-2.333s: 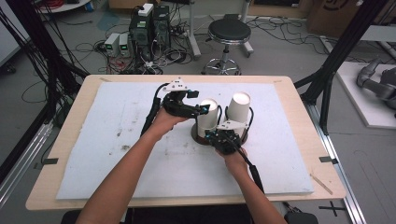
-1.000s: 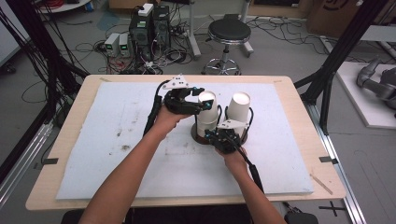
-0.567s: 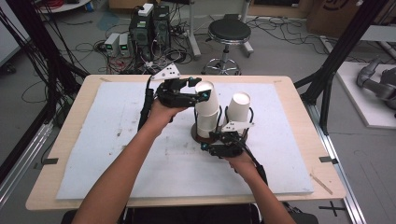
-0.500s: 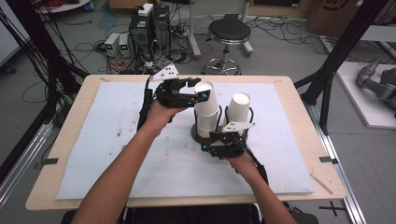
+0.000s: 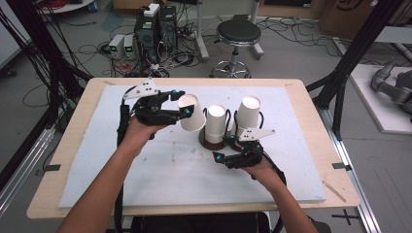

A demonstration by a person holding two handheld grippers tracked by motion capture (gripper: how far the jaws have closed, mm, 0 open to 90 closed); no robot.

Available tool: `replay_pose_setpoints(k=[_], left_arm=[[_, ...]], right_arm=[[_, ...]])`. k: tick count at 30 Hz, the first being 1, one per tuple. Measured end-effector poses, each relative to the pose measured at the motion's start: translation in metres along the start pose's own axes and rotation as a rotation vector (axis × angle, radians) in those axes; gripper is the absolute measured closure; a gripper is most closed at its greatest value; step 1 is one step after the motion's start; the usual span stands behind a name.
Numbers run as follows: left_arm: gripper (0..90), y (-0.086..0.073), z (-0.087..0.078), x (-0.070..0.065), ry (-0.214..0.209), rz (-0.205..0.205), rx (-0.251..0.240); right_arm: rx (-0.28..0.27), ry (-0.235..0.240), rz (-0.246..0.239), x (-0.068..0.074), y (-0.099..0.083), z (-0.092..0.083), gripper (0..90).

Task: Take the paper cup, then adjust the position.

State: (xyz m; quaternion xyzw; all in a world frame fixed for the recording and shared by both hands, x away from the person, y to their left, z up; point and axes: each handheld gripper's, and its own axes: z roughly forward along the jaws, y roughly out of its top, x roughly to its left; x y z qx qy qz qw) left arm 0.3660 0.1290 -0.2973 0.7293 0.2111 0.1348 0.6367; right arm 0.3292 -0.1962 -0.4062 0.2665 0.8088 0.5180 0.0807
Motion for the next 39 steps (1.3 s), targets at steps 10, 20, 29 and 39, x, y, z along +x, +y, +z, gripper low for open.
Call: replay_pose_setpoints(k=[10, 20, 29, 39], left_arm=[[35.0, -0.028, -0.023, -0.009, 0.029, -0.021, -0.004], [35.0, -0.044, -0.026, -0.015, 0.001, -0.022, 0.027], [35.0, -0.058, -0.02, -0.028, -0.009, -0.019, 0.031], [35.1, -0.061, -0.009, -0.05, -0.027, -0.007, 0.062]], right_arm=[[-0.028, -0.113, -0.063, 0.005, -0.008, -0.007, 21.3], [-0.055, -0.04, -0.07, 0.007, -0.011, -0.012, 21.5], [-0.064, 0.014, -0.101, 0.015, -0.009, -0.01, 20.1], [-0.106, 0.062, -0.076, 0.025, -0.002, -0.007, 20.1]])
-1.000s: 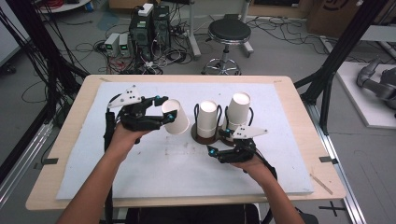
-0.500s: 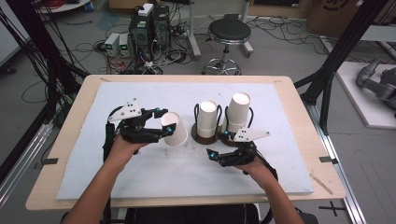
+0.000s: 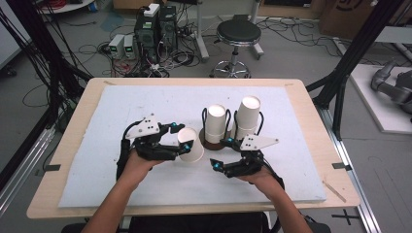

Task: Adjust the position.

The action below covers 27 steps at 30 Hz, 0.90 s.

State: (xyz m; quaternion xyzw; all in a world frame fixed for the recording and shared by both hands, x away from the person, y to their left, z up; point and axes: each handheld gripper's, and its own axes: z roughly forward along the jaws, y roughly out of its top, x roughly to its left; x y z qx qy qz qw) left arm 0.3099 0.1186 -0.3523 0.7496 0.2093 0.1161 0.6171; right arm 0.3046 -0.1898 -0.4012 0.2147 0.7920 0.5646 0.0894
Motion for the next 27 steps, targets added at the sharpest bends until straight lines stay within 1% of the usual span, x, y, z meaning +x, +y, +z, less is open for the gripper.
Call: replay_pose_setpoints(k=[1, 3, 4, 5, 8, 12, 16, 20, 22, 25, 27], left_arm=[[35.0, 0.0, 0.001, -0.001, -0.003, -0.004, -0.003], [35.1, -0.001, 0.003, -0.003, -0.013, -0.01, -0.009], [35.1, -0.002, 0.005, -0.005, -0.018, -0.014, -0.012], [35.1, -0.002, 0.007, -0.007, -0.027, -0.013, -0.011], [35.1, -0.002, 0.013, -0.009, -0.041, -0.009, 0.003], [35.2, -0.001, 0.017, -0.006, -0.056, -0.021, -0.004], [35.3, 0.001, 0.021, -0.004, -0.08, -0.026, -0.017], [35.3, 0.001, 0.026, -0.004, -0.094, -0.03, -0.012], [35.3, 0.001, 0.029, -0.006, -0.104, -0.027, -0.01], [35.3, 0.001, 0.032, -0.008, -0.115, -0.025, -0.012], [35.3, 0.001, 0.032, -0.009, -0.121, -0.019, -0.015]], right_arm=[[0.004, 0.013, 0.001, 0.001, 0.0, 0.001, 20.2], [0.027, 0.033, -0.017, 0.005, 0.001, 0.008, 20.1], [0.027, 0.033, -0.017, 0.005, 0.001, 0.008, 20.1], [0.028, 0.03, -0.027, 0.005, 0.001, 0.01, 20.1], [0.025, 0.031, -0.042, 0.009, 0.001, 0.018, 20.1], [0.031, 0.046, -0.036, 0.006, 0.001, 0.025, 20.2], [0.008, 0.069, -0.031, 0.0, 0.001, 0.028, 20.2], [-0.007, 0.1, -0.001, -0.005, 0.0, 0.03, 20.1], [-0.013, 0.094, -0.008, -0.005, 0.0, 0.03, 20.2], [-0.03, 0.101, -0.019, -0.004, 0.001, 0.032, 20.1], [-0.025, 0.103, -0.033, -0.004, 0.0, 0.033, 20.2]])
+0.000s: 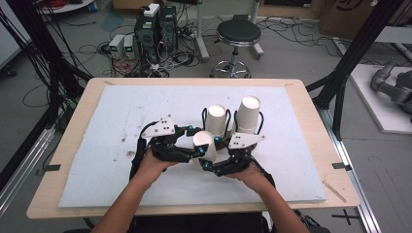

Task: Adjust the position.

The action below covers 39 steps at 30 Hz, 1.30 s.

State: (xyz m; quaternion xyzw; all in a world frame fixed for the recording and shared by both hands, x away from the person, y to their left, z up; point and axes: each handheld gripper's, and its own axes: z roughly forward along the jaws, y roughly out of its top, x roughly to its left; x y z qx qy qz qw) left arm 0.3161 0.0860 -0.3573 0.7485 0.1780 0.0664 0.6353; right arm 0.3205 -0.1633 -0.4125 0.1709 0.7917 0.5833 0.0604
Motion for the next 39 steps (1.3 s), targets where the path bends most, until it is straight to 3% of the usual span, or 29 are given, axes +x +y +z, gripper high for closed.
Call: replay_pose_setpoints(k=[5, 9, 11, 17, 27, 29, 31, 34, 36, 39], left_arm=[[35.6, -0.002, -0.006, 0.004, -0.011, -0.009, 0.0], [35.3, -0.003, -0.01, 0.007, -0.02, -0.019, 0.0], [35.1, -0.002, -0.014, 0.008, -0.014, 0.0, -0.001], [22.6, 0.002, -0.024, 0.014, -0.017, -0.014, -0.004], [22.5, 0.0, -0.007, 0.01, -0.09, 0.011, 0.115], [34.6, -0.002, -0.004, 0.01, -0.106, 0.038, 0.145], [35.0, -0.003, -0.002, 0.011, -0.111, 0.037, 0.15], [35.3, -0.004, -0.003, 0.011, -0.117, 0.034, 0.134], [35.3, -0.003, -0.005, 0.011, -0.125, 0.016, 0.089], [35.4, -0.001, -0.007, 0.012, -0.132, 0.004, 0.031]], right_arm=[[0.001, 0.027, -0.04, -0.003, 0.001, -0.003, 28.1], [0.035, 0.046, -0.087, -0.003, 0.006, -0.003, 33.8], [0.037, 0.056, -0.093, -0.004, 0.008, -0.003, 35.2], [0.056, 0.073, -0.113, -0.005, 0.008, -0.006, 36.2], [0.089, 0.106, -0.148, -0.005, 0.011, -0.003, 36.7], [0.101, 0.118, -0.156, -0.003, 0.01, -0.002, 36.6], [0.105, 0.114, -0.154, -0.003, 0.01, -0.001, 35.6], [0.102, 0.112, -0.118, -0.002, 0.01, -0.001, 27.8], [0.077, 0.081, -0.092, -0.001, 0.009, -0.001, 15.6], [0.046, 0.072, -0.056, 0.001, 0.006, 0.001, 15.8]])
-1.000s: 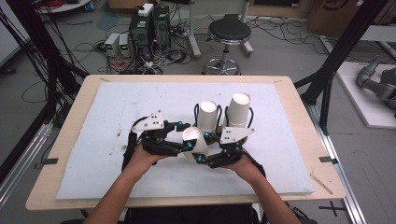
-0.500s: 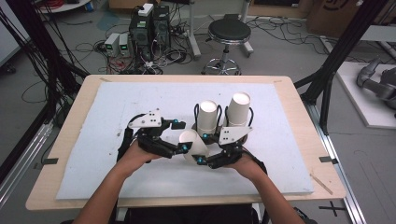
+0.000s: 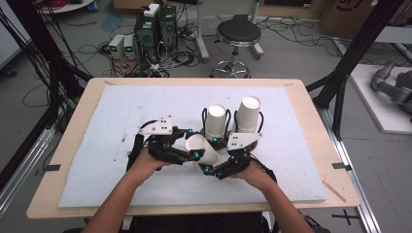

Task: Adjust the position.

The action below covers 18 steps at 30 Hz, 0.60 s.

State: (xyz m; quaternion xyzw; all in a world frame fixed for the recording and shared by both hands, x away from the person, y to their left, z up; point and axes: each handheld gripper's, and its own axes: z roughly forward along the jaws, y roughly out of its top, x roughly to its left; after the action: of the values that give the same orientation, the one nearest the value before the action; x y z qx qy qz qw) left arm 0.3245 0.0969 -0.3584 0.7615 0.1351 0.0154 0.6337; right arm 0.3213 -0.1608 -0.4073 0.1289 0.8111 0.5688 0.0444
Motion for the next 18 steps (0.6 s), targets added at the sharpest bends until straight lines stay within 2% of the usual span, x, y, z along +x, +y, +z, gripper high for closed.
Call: replay_pose_setpoints(k=[3, 4, 6, 7, 9, 12, 14, 18], left_arm=[[35.5, 0.0006, 0.0001, -0.0004, -0.005, -0.008, -0.018], [35.4, 0.0003, 0.0004, -0.001, -0.004, -0.012, -0.016], [35.5, -0.0007, 0.0, -0.0006, 0.0, -0.018, -0.012], [35.2, -0.0017, 0.0, -0.0003, 0.001, -0.035, -0.015], [34.9, -0.0031, -0.0003, 0.0001, 0.002, -0.043, -0.007], [32.2, -0.0028, -0.003, -0.0015, 0.037, -0.009, 0.03], [26.9, -0.0012, -0.0059, -0.0011, 0.049, -0.002, 0.041], [24.7, -0.0008, -0.0075, 0.0017, 0.039, -0.006, 0.048]], right_arm=[[0.007, -0.006, -0.006, 0.0007, -0.0015, 0.0022, 15.8], [0.002, 0.006, -0.01, -0.0001, -0.0015, 0.0015, 17.4], [-0.001, 0.02, -0.034, -0.0012, -0.0004, -0.0013, 27.5], [0.009, 0.02, -0.047, -0.0017, -0.0003, -0.0032, 29.9], [0.016, 0.022, -0.053, -0.0018, -0.0004, -0.0035, 30.5], [0.043, 0.024, -0.072, -0.0029, 0.0001, -0.0032, 32.4], [0.063, 0.03, -0.085, -0.0045, 0.0016, -0.0029, 33.0], [0.094, 0.055, -0.094, -0.0071, 0.0043, -0.001, 33.1]])
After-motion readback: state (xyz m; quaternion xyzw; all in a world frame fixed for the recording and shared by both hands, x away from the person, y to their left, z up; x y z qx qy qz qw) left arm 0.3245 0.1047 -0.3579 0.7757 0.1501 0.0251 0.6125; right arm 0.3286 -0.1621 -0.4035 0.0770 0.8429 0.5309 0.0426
